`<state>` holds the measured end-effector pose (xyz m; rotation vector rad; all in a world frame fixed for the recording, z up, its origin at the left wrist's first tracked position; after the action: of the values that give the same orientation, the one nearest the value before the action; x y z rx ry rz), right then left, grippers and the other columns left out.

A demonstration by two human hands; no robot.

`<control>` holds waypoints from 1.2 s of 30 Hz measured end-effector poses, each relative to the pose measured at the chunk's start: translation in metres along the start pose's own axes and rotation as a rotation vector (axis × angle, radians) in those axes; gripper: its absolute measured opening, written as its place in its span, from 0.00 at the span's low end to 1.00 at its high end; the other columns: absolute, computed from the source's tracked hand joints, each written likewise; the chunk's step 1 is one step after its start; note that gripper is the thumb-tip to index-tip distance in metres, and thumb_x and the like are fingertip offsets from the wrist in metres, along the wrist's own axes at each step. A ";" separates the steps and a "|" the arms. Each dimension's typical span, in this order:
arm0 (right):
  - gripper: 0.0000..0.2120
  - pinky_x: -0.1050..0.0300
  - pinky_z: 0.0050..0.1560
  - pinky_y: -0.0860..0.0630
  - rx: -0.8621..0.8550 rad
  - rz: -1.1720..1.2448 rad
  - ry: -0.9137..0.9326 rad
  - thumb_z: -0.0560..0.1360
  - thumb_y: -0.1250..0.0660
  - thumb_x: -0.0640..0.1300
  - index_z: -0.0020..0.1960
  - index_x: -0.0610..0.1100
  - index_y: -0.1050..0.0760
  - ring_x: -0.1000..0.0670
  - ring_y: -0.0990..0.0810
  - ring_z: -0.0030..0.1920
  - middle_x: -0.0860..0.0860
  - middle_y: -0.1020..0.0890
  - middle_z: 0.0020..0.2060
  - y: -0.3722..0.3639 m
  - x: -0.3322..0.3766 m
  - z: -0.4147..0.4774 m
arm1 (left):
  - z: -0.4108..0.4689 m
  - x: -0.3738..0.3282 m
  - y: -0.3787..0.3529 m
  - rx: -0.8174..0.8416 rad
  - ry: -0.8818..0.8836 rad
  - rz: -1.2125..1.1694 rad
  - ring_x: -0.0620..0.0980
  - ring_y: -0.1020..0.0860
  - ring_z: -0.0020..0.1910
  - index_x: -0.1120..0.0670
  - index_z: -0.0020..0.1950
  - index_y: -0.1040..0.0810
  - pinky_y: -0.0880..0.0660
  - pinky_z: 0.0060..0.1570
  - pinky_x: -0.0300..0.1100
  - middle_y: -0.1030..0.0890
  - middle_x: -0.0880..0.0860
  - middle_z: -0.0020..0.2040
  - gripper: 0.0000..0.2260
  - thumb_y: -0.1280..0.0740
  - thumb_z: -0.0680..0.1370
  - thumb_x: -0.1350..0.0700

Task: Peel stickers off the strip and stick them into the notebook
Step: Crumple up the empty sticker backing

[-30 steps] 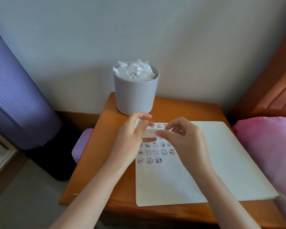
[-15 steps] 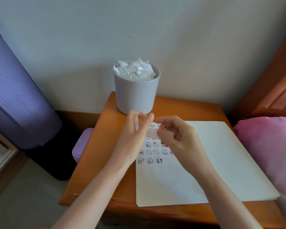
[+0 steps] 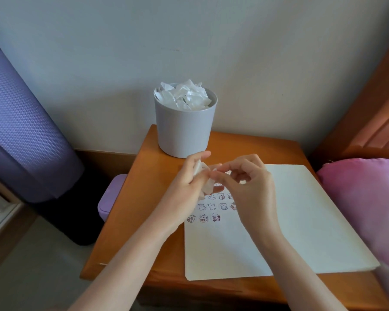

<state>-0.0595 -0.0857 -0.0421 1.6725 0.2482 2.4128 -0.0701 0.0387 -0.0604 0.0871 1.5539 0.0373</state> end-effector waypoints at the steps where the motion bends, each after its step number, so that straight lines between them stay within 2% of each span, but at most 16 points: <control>1: 0.08 0.66 0.32 0.26 0.001 -0.004 0.001 0.68 0.25 0.38 0.37 0.51 0.19 0.55 0.23 0.34 0.50 0.21 0.37 -0.002 -0.001 0.000 | 0.000 0.001 0.000 -0.008 0.001 -0.023 0.41 0.26 0.58 0.41 0.67 0.34 0.28 0.51 0.36 0.24 0.43 0.60 0.14 0.44 0.82 0.51; 3: 0.10 0.52 0.39 0.24 0.007 -0.036 -0.001 0.70 0.27 0.41 0.39 0.57 0.19 0.47 0.20 0.38 0.54 0.18 0.34 -0.004 -0.003 -0.002 | 0.000 0.002 -0.001 -0.017 0.001 -0.077 0.43 0.25 0.60 0.42 0.67 0.35 0.28 0.57 0.40 0.23 0.44 0.61 0.14 0.43 0.81 0.50; 4: 0.10 0.50 0.42 0.25 0.019 -0.044 -0.004 0.72 0.28 0.42 0.40 0.58 0.19 0.46 0.20 0.39 0.55 0.17 0.34 -0.005 -0.003 -0.004 | 0.000 0.002 -0.001 -0.020 0.003 -0.116 0.44 0.23 0.59 0.43 0.66 0.35 0.27 0.58 0.41 0.22 0.44 0.61 0.14 0.43 0.81 0.50; 7: 0.06 0.61 0.46 0.26 0.137 -0.038 0.003 0.75 0.33 0.49 0.49 0.54 0.18 0.53 0.21 0.44 0.57 0.16 0.39 -0.009 0.001 -0.010 | 0.003 0.002 -0.001 -0.056 0.008 -0.203 0.45 0.22 0.58 0.46 0.61 0.34 0.27 0.59 0.41 0.20 0.47 0.59 0.08 0.43 0.82 0.52; 10: 0.15 0.69 0.49 0.29 0.281 -0.092 0.014 0.69 0.32 0.57 0.55 0.60 0.22 0.58 0.24 0.49 0.62 0.19 0.44 -0.011 0.004 -0.014 | 0.003 0.000 0.000 -0.065 0.008 -0.264 0.47 0.21 0.58 0.47 0.59 0.31 0.25 0.60 0.45 0.21 0.50 0.61 0.07 0.44 0.82 0.52; 12: 0.16 0.71 0.48 0.31 0.317 -0.102 0.027 0.67 0.29 0.56 0.53 0.65 0.26 0.60 0.25 0.49 0.66 0.20 0.45 -0.011 0.004 -0.014 | 0.000 -0.002 -0.001 -0.055 0.017 -0.279 0.46 0.20 0.56 0.50 0.62 0.32 0.23 0.54 0.41 0.21 0.48 0.60 0.11 0.45 0.81 0.53; 14: 0.19 0.71 0.48 0.31 0.322 -0.128 0.055 0.68 0.26 0.51 0.55 0.63 0.26 0.60 0.27 0.48 0.67 0.21 0.45 -0.011 0.004 -0.015 | -0.003 -0.003 -0.001 -0.061 0.026 -0.329 0.44 0.19 0.52 0.50 0.62 0.31 0.22 0.45 0.37 0.20 0.47 0.58 0.11 0.44 0.81 0.53; 16: 0.20 0.68 0.46 0.29 0.296 -0.168 0.070 0.68 0.26 0.48 0.58 0.59 0.25 0.58 0.27 0.47 0.65 0.22 0.46 -0.014 0.002 -0.017 | -0.003 -0.004 -0.002 -0.073 0.064 -0.404 0.43 0.18 0.48 0.50 0.60 0.29 0.23 0.40 0.36 0.20 0.48 0.55 0.09 0.44 0.81 0.53; 19: 0.18 0.67 0.42 0.28 0.242 -0.171 0.059 0.68 0.25 0.46 0.57 0.52 0.21 0.58 0.27 0.44 0.63 0.22 0.44 -0.015 -0.002 -0.017 | -0.001 -0.003 0.000 -0.080 0.123 -0.437 0.47 0.20 0.51 0.49 0.56 0.25 0.24 0.48 0.39 0.19 0.50 0.53 0.11 0.46 0.81 0.52; 22: 0.13 0.64 0.42 0.27 0.185 -0.132 0.069 0.70 0.26 0.44 0.53 0.54 0.21 0.55 0.25 0.42 0.58 0.20 0.42 -0.011 -0.002 -0.011 | -0.001 -0.003 0.002 -0.041 0.100 -0.358 0.44 0.20 0.53 0.50 0.61 0.24 0.25 0.51 0.36 0.19 0.51 0.56 0.15 0.48 0.82 0.53; 27: 0.11 0.65 0.39 0.25 0.101 -0.075 0.055 0.70 0.27 0.40 0.49 0.54 0.19 0.54 0.21 0.39 0.59 0.17 0.39 -0.002 -0.001 -0.004 | 0.000 -0.003 0.008 -0.044 0.027 -0.316 0.47 0.20 0.56 0.52 0.64 0.24 0.25 0.58 0.42 0.18 0.51 0.56 0.18 0.38 0.76 0.49; 31: 0.09 0.63 0.42 0.23 0.043 -0.022 0.034 0.69 0.26 0.39 0.48 0.49 0.17 0.54 0.19 0.41 0.57 0.16 0.39 0.004 -0.002 0.003 | -0.001 -0.003 0.013 -0.139 0.008 -0.234 0.43 0.18 0.51 0.53 0.60 0.21 0.20 0.45 0.38 0.16 0.47 0.50 0.15 0.32 0.74 0.52; 36: 0.11 0.65 0.40 0.23 -0.006 -0.074 0.107 0.70 0.27 0.38 0.49 0.50 0.19 0.56 0.20 0.41 0.58 0.17 0.41 -0.006 -0.002 -0.001 | 0.000 -0.002 0.014 -0.267 -0.037 -0.186 0.44 0.17 0.44 0.55 0.54 0.18 0.22 0.41 0.33 0.15 0.50 0.44 0.12 0.30 0.73 0.54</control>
<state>-0.0596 -0.0806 -0.0455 1.5061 0.3129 2.4482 -0.0698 0.0528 -0.0570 -0.2663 1.5010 0.0947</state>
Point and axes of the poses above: each hand's wrist, its own z-axis towards the middle knuckle, its own y-axis out of the back of the hand, x = y × z, the point moved 3 cm from there along z, towards the middle knuckle
